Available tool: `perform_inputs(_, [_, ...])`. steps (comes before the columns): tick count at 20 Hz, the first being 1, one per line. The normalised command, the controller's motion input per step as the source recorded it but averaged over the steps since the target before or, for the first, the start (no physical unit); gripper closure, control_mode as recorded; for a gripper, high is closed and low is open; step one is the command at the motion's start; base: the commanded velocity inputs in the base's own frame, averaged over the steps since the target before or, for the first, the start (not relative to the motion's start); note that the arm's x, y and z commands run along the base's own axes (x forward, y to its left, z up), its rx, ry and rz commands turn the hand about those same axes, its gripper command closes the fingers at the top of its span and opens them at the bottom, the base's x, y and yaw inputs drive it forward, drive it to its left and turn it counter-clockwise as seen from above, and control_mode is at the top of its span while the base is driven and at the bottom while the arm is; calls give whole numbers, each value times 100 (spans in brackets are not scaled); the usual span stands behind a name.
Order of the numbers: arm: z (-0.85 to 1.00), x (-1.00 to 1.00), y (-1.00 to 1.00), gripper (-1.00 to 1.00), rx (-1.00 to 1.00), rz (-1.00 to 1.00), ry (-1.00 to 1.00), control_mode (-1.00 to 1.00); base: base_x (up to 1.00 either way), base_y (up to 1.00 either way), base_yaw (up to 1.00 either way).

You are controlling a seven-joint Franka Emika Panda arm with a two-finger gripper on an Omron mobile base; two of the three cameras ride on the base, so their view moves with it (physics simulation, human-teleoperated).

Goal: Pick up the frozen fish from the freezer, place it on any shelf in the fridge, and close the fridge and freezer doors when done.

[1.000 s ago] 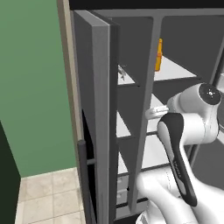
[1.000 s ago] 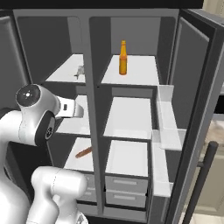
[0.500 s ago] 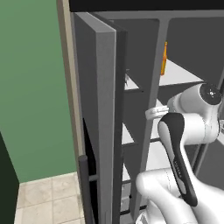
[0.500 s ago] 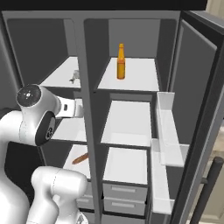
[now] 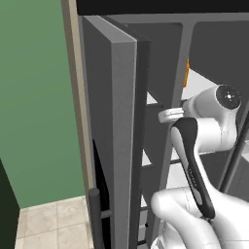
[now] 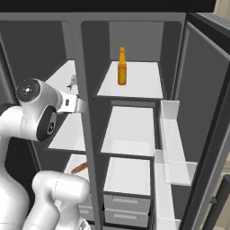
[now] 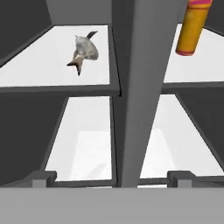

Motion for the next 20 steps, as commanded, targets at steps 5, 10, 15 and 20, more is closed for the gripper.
perform_inputs(5, [88, 20, 12, -100, 1, -7, -9, -100, 0, 0, 0])
perform_inputs(10, [74, 30, 24, -100, 0, -5, 1, -100, 0, 0, 0])
perform_inputs(15, [8, 37, 27, -100, 0, 0, 5, -100, 0, 0, 0])
perform_inputs(20, [-36, 30, 27, -100, 0, 0, 11, -100, 0, 0, 0])
